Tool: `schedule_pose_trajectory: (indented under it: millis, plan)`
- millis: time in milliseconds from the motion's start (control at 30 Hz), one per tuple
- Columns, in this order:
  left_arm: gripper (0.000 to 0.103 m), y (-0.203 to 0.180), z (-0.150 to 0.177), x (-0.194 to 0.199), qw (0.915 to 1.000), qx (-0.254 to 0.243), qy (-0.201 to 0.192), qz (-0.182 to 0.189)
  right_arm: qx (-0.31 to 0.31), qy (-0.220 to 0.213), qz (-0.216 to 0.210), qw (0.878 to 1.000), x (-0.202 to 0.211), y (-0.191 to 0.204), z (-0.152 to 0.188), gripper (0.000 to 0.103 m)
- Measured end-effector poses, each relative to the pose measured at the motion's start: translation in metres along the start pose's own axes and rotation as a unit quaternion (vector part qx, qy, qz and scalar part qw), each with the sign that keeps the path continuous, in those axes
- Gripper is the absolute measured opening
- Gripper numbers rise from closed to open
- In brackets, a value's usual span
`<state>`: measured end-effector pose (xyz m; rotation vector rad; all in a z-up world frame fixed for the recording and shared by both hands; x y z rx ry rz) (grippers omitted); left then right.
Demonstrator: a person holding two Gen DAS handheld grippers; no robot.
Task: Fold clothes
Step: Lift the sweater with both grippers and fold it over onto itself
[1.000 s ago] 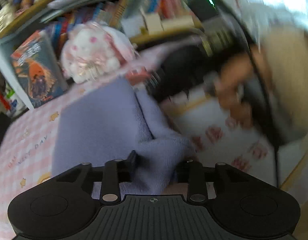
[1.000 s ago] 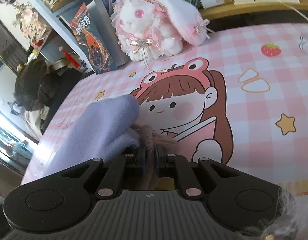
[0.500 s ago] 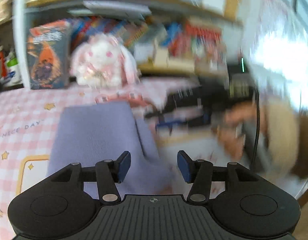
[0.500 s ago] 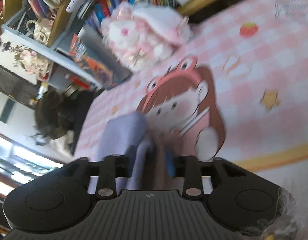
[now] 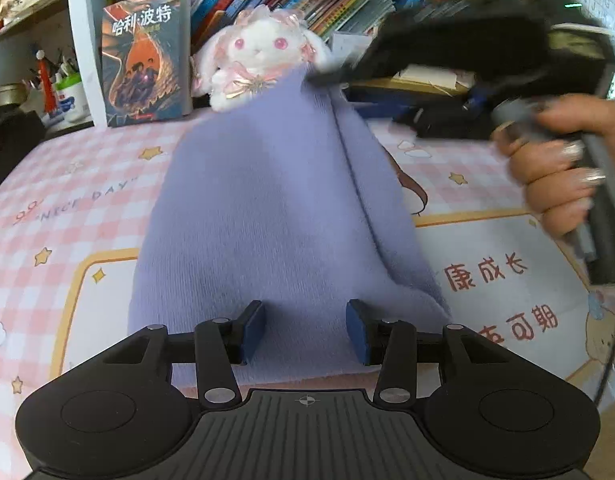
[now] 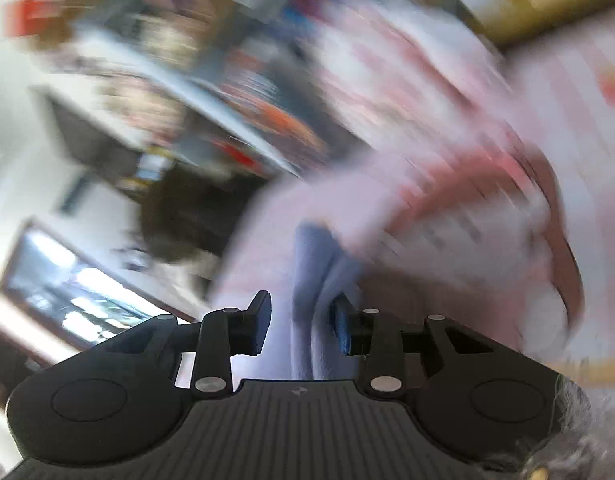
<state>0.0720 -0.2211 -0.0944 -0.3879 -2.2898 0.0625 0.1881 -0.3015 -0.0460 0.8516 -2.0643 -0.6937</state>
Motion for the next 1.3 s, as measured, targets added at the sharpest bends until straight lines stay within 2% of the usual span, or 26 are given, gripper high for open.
schedule_pose_trajectory:
  millis: [67, 200, 267, 400, 467, 567, 633, 667, 700, 800, 967, 1300]
  plan:
    - [0.045, 0.000, 0.002, 0.001, 1.0000, -0.005, 0.002, 0.002, 0.000, -0.040, 0.013, 0.999, 0.016, -0.006, -0.007, 0.032]
    - [0.046, 0.002, 0.004, 0.004, 1.0000, -0.008, 0.000, 0.000, -0.023, -0.033, 0.087, 0.995, 0.027, -0.041, -0.007, 0.032]
    - [0.047, 0.004, 0.003, 0.004, 1.0000, -0.008, 0.001, 0.002, -0.016, -0.008, 0.107, 0.994, 0.029, -0.046, 0.004, 0.032]
    - [0.048, 0.007, -0.005, 0.015, 0.9999, -0.001, -0.014, -0.001, 0.034, 0.067, 0.077, 0.994, 0.031, -0.024, 0.042, 0.036]
    - [0.052, 0.015, -0.010, 0.029, 0.9992, 0.011, -0.036, -0.013, 0.051, 0.100, 0.068, 0.991, 0.025, -0.015, 0.061, 0.036]
    - [0.053, 0.032, -0.009, 0.045, 0.9974, 0.035, -0.057, -0.027, 0.078, 0.147, 0.057, 0.984, 0.019, -0.003, 0.090, 0.034]
    - [0.053, 0.045, -0.004, 0.046, 0.9967, 0.050, -0.050, -0.039, 0.104, 0.160, 0.083, 0.978, 0.012, -0.004, 0.101, 0.014]
    - [0.053, 0.050, 0.001, 0.043, 0.9965, 0.055, -0.042, -0.048, 0.117, 0.165, 0.091, 0.975, 0.010, -0.004, 0.106, 0.013]
    - [0.053, 0.055, 0.006, 0.039, 0.9963, 0.057, -0.028, -0.059, 0.124, 0.158, 0.074, 0.977, 0.016, 0.005, 0.104, 0.011]
    - [0.053, 0.061, 0.012, 0.032, 0.9954, 0.068, -0.023, -0.064, 0.104, 0.136, -0.003, 0.985, 0.041, 0.030, 0.093, 0.010]
    - [0.056, 0.059, 0.018, 0.025, 0.9955, 0.064, -0.019, -0.067, 0.076, 0.185, 0.081, 0.976, 0.020, -0.020, 0.119, 0.009]
    - [0.061, 0.058, 0.021, 0.027, 0.9970, 0.048, -0.023, -0.056, 0.055, 0.161, 0.089, 0.981, 0.033, -0.023, 0.119, 0.009]
Point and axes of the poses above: each gripper's, at about its wrist camera, not at the fingertips, and x roughly against the way its jaws point, y to its left, z to its underside, the point moved 10 cm from there along -x, roughly the way its jaws point, and after that the axes turned 10 degrees about z, right-handed, at the moved point
